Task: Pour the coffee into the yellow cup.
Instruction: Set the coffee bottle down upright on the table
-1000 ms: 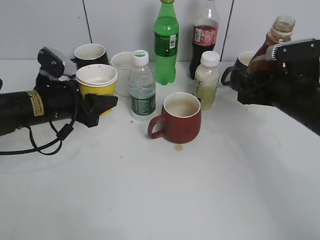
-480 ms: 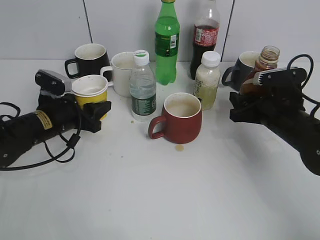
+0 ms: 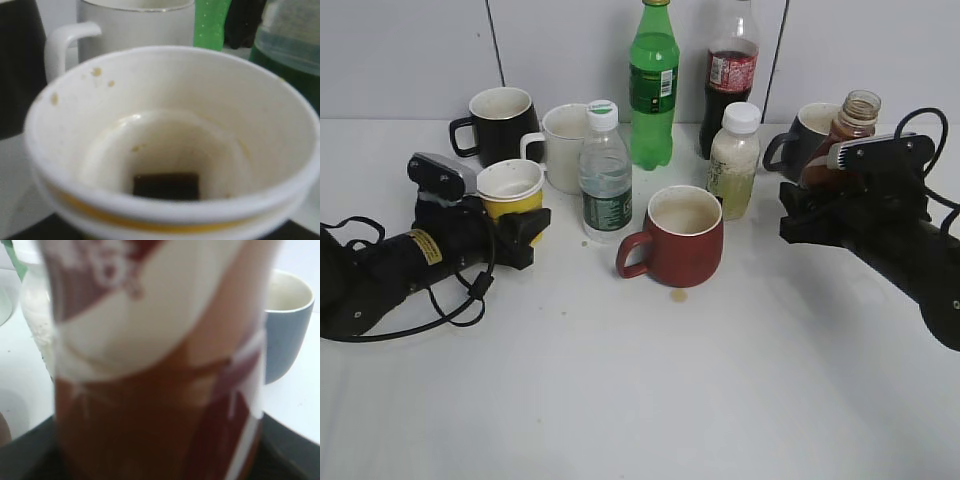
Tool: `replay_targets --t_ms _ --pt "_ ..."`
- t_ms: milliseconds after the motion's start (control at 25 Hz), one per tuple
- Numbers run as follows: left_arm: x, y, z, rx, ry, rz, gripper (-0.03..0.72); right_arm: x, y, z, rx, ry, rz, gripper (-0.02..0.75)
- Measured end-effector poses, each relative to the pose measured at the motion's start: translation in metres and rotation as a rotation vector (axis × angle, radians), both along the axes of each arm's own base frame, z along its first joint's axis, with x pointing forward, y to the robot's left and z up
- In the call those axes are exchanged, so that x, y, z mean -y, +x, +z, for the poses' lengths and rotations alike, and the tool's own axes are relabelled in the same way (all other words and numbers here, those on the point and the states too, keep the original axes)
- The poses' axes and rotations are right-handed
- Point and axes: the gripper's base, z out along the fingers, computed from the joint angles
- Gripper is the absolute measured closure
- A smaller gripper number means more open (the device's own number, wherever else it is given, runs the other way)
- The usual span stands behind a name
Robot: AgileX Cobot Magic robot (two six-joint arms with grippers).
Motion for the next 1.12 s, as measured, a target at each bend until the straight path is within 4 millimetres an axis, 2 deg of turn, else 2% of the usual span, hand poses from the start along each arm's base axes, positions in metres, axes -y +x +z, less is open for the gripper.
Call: replay_targets --t_ms 240,320,400,440,560,840,1120 --pt "0.001 0.001 -0.008 0.002 -0.012 -0.005 0.316 0.000 0.000 0.001 0.007 0.002 0.000 0.234" --pt "0.001 0.001 -0.008 0.002 -0.012 -0.005 0.287 0.000 0.000 0.001 0.011 0.002 0.000 0.234" --pt "0.001 0.000 -0.009 -0.006 -0.006 -0.004 0.241 0.000 0.000 0.001 0.014 0.003 0.000 0.234" --pt "0.000 0.000 -0.011 -0.016 0.002 -0.004 0.192 0.000 0.000 0.001 0.014 0.003 0.000 0.234" --pt "0.000 -0.002 -0.012 -0.027 0.007 -0.004 0.137 0.000 0.001 0.000 0.015 0.003 0.000 0.234" --pt "-0.003 -0.014 0.001 -0.030 0.010 -0.001 0.122 -0.003 0.013 -0.015 -0.001 -0.001 -0.001 0.234" --pt "-0.006 -0.026 -0.005 -0.075 0.020 -0.001 0.121 -0.006 0.021 -0.036 -0.035 -0.010 -0.001 0.234"
